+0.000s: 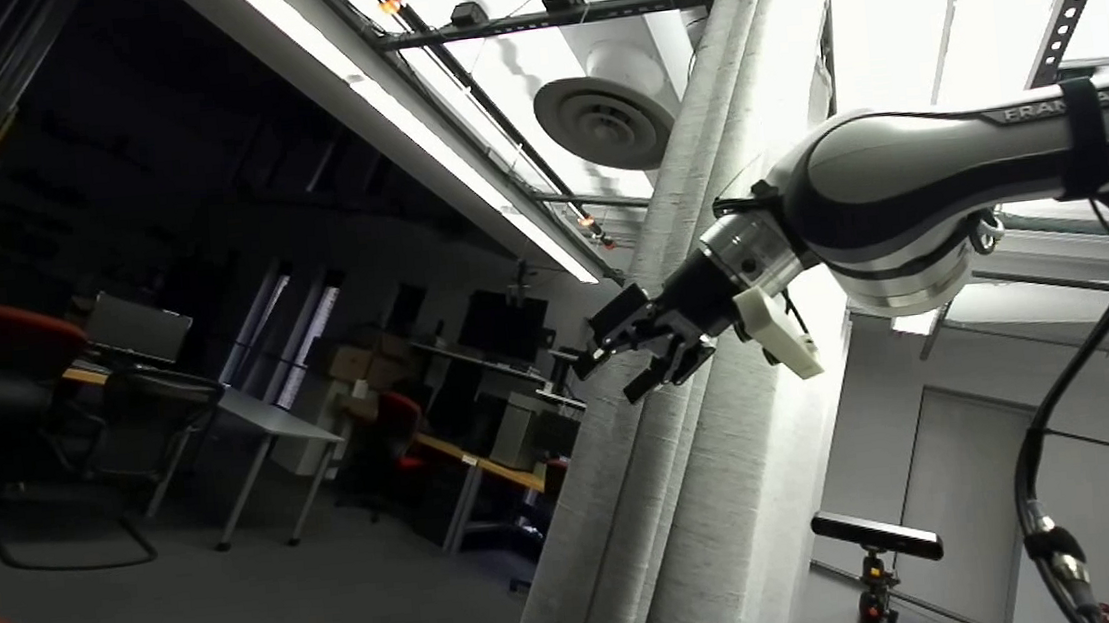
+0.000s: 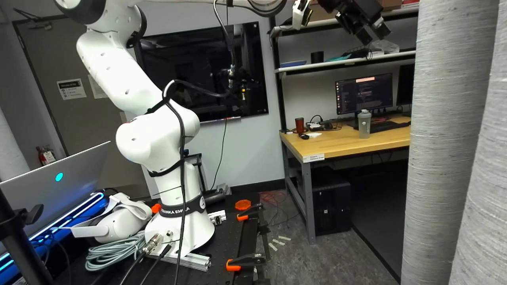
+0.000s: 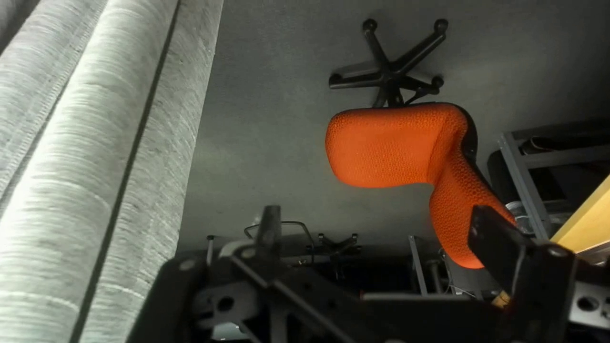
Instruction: Slide the curtain to the right
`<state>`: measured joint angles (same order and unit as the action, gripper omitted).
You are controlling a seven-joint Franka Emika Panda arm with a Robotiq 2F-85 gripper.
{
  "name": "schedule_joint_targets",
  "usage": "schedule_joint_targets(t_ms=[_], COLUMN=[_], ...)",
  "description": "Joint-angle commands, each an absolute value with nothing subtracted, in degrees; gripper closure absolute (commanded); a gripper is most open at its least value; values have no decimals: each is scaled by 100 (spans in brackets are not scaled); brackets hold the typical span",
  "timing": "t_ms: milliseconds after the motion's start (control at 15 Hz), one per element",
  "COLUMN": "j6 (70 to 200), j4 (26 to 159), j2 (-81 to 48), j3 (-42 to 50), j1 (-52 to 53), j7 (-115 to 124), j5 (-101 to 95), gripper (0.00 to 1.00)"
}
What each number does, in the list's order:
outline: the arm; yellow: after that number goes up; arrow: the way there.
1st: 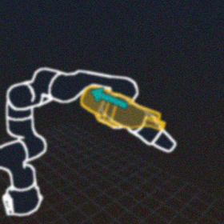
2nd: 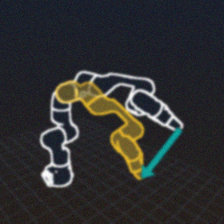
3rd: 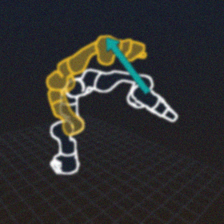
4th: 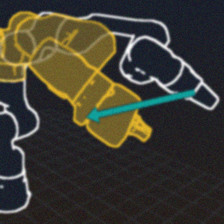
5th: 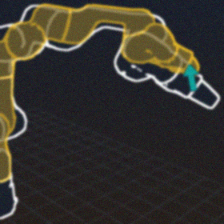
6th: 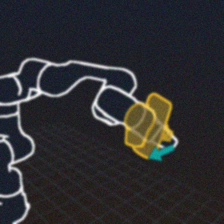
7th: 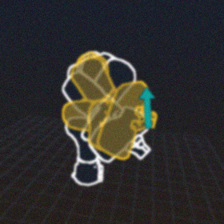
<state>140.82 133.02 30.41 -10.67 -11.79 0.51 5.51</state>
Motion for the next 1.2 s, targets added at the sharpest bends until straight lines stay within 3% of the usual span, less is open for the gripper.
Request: schedule_joint_targets(t_ms=[0, 1133], j6=[14245, 14069], j4=[13549, 13396], j2=[3252, 3085], j3=[-769, -493], j1=[-819, -602], j7=[398, 413], j5=[130, 26], gripper=[0, 0])
